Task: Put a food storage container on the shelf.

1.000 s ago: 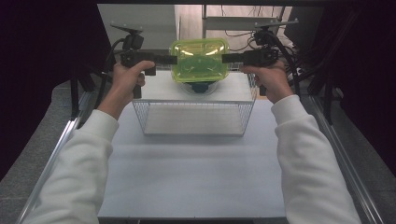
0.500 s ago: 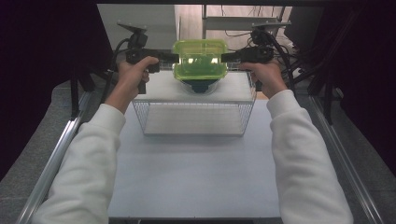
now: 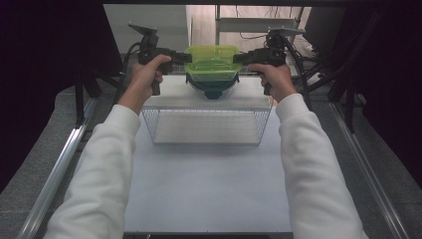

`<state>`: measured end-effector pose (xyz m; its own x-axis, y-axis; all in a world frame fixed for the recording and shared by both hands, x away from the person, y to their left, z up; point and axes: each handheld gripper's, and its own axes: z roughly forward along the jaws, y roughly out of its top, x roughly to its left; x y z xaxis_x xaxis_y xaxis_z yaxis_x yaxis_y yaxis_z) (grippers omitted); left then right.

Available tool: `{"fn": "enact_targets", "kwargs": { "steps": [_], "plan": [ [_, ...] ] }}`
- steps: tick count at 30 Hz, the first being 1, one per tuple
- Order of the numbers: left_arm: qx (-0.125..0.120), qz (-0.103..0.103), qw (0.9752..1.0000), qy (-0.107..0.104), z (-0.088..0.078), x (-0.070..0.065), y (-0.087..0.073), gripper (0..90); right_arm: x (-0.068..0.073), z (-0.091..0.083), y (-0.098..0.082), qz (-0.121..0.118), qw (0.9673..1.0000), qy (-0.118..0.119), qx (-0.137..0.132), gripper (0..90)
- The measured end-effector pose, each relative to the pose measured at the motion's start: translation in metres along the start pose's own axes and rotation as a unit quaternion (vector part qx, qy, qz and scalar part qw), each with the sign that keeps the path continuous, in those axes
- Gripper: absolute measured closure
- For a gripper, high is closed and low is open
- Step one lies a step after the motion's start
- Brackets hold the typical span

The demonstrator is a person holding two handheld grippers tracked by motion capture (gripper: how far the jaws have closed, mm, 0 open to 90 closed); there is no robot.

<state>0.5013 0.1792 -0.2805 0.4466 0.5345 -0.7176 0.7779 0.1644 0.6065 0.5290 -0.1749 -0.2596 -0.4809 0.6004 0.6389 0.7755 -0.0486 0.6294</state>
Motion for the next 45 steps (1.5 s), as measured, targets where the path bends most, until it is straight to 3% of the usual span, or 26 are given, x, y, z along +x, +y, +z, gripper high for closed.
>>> {"fn": "enact_targets", "kwargs": {
  "steps": [6,7,9,11,12,14,17,19,24,28,32,36,38,40,45],
  "plan": [
    [-0.001,-0.001,1.0,0.001,0.003,0.002,0.0,67.2,-0.002,0.002,-0.001,0.012,0.9999,0.001,-0.004,69.4],
    [0.0,0.003,1.0,0.006,0.004,0.001,-0.001,65.3,-0.002,0.002,-0.001,0.011,0.9999,0.003,-0.003,66.8],
    [-0.012,0.027,0.9992,0.028,0.003,-0.002,-0.002,55.5,-0.002,0.001,-0.001,0.005,0.9999,0.007,-0.007,48.6],
    [-0.03,0.047,0.9969,0.055,-0.001,-0.004,-0.003,43.2,-0.001,-0.002,-0.001,-0.006,0.9998,0.0,-0.021,39.8],
    [-0.034,0.052,0.9961,0.062,-0.003,-0.005,-0.004,36.2,-0.001,-0.006,-0.001,-0.017,0.9992,0.001,-0.036,36.9],
    [-0.052,0.069,0.9938,0.07,-0.008,-0.011,-0.005,30.3,0.0,-0.013,-0.003,-0.03,0.9979,0.001,-0.057,32.7],
    [-0.066,0.095,0.9909,0.067,-0.019,-0.019,-0.011,27.6,0.001,-0.026,-0.006,-0.057,0.9955,0.009,-0.075,30.2],
    [-0.071,0.1,0.9908,0.058,-0.024,-0.021,-0.015,27.5,0.003,-0.035,-0.009,-0.074,0.9942,0.015,-0.077,29.7],
    [-0.074,0.131,0.9862,0.069,-0.037,-0.023,-0.031,26.5,0.007,-0.049,-0.022,-0.119,0.9902,0.015,-0.071,29.3],
    [-0.07,0.153,0.9836,0.066,-0.045,-0.022,-0.048,26.8,0.009,-0.054,-0.037,-0.161,0.9852,0.008,-0.058,29.2],
    [-0.065,0.171,0.9804,0.073,-0.054,-0.024,-0.066,27.3,0.011,-0.06,-0.053,-0.206,0.9774,-0.006,-0.049,29.1],
    [-0.06,0.191,0.9762,0.084,-0.06,-0.023,-0.086,27.2,0.01,-0.067,-0.071,-0.249,0.967,-0.033,-0.041,28.8],
    [-0.055,0.199,0.9744,0.089,-0.063,-0.022,-0.097,26.9,0.007,-0.07,-0.084,-0.26,0.9641,-0.037,-0.036,28.7],
    [-0.052,0.207,0.9722,0.095,-0.066,-0.021,-0.11,26.8,0.002,-0.073,-0.099,-0.266,0.9627,-0.039,-0.032,28.7],
    [-0.038,0.213,0.9725,0.088,-0.07,-0.015,-0.144,26.3,-0.01,-0.078,-0.14,-0.274,0.9607,-0.042,-0.018,28.7]
  ]
}}
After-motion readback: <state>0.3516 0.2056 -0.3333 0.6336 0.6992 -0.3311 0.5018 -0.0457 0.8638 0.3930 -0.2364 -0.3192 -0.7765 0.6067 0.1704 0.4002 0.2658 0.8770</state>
